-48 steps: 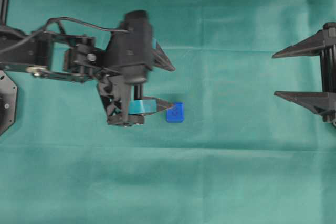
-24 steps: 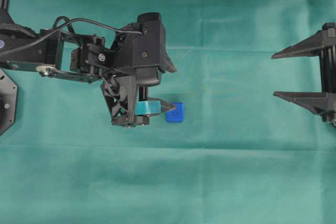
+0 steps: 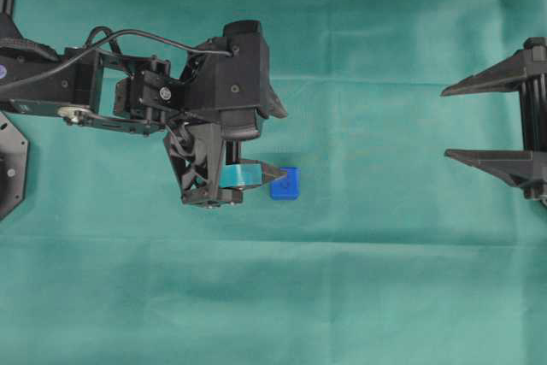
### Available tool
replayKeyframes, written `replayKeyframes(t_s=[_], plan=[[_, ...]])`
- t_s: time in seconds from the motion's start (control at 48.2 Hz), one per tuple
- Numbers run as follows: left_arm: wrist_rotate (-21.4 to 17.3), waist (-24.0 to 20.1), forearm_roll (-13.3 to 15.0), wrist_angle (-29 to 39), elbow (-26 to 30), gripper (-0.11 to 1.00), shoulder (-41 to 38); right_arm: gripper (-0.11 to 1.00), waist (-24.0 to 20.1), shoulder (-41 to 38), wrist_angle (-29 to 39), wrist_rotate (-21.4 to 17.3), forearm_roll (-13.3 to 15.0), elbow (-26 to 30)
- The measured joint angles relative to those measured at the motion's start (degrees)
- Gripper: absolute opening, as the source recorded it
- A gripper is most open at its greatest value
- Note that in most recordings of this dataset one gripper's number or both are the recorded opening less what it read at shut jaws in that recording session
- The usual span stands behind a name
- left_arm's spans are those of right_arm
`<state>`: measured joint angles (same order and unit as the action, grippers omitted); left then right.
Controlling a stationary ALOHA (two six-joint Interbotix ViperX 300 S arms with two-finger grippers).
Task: Handover the blue block to the right arm after grasping it with the left arm, then place it in the designated position.
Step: 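Lower the left gripper around the blue cube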
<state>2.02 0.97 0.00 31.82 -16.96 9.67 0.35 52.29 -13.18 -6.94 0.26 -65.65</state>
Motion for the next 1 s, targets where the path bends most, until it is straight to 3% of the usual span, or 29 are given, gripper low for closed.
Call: replayKeyframes(t_s=[0.996], plan=[[0.09,0.35,0.00,-0.97,-0.70,1.00,-1.23,0.93,0.00,-0.18,0.00,0.00,0.00,0.00]])
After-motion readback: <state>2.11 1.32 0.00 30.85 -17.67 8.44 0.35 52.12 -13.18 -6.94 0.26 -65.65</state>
